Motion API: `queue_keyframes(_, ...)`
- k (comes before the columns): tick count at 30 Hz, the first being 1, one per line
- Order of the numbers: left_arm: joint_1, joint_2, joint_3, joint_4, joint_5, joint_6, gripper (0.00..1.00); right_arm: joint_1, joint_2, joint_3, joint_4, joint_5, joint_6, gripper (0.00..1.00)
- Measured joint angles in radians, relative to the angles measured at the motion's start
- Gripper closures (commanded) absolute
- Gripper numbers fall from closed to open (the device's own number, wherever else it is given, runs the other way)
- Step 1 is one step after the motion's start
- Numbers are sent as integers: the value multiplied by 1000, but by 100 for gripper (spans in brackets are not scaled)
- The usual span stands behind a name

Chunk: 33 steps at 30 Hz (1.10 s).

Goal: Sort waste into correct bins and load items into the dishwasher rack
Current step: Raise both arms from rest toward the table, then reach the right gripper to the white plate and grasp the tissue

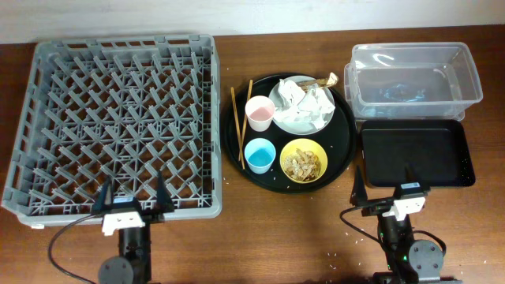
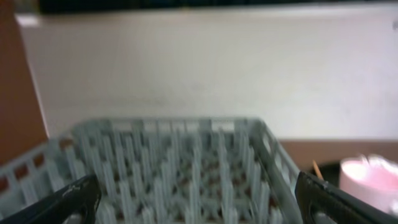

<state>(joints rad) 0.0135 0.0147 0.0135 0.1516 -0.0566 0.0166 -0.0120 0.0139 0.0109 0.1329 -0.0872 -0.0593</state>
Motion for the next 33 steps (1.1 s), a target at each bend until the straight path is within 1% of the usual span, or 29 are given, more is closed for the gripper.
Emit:
queue_keyframes(2,0,0,-3,114,-51,0,1,0,0,0,68,11,-9,2)
queue_keyframes(3,0,-1,-3,179,-80,0,1,0,0,0,75,12,-11,1)
queue_keyframes(7,0,-2,-3,307,-144,0,1,0,0,6,110,42,-31,2)
queue_keyframes(12,0,-2,0,323,-175,5,1,0,0,81,110,60,-111,1)
queue_keyframes(15,0,15,43,312,-182,45,1,0,10,144,112,61,-132,1)
queue_keyframes(18,0,51,119,259,-185,95,1,0,45,200,114,63,-140,2)
queue_keyframes(21,0,123,228,167,-188,138,1,0,118,255,107,64,-157,2)
queue_keyframes(26,0,312,430,63,-188,197,1,0,365,431,20,62,-203,1)
queue_keyframes(28,0,406,518,8,-188,211,1,0,490,534,-33,56,-211,2)
queue_keyframes(33,0,631,707,-162,-188,228,1,0,768,813,-235,25,-215,1)
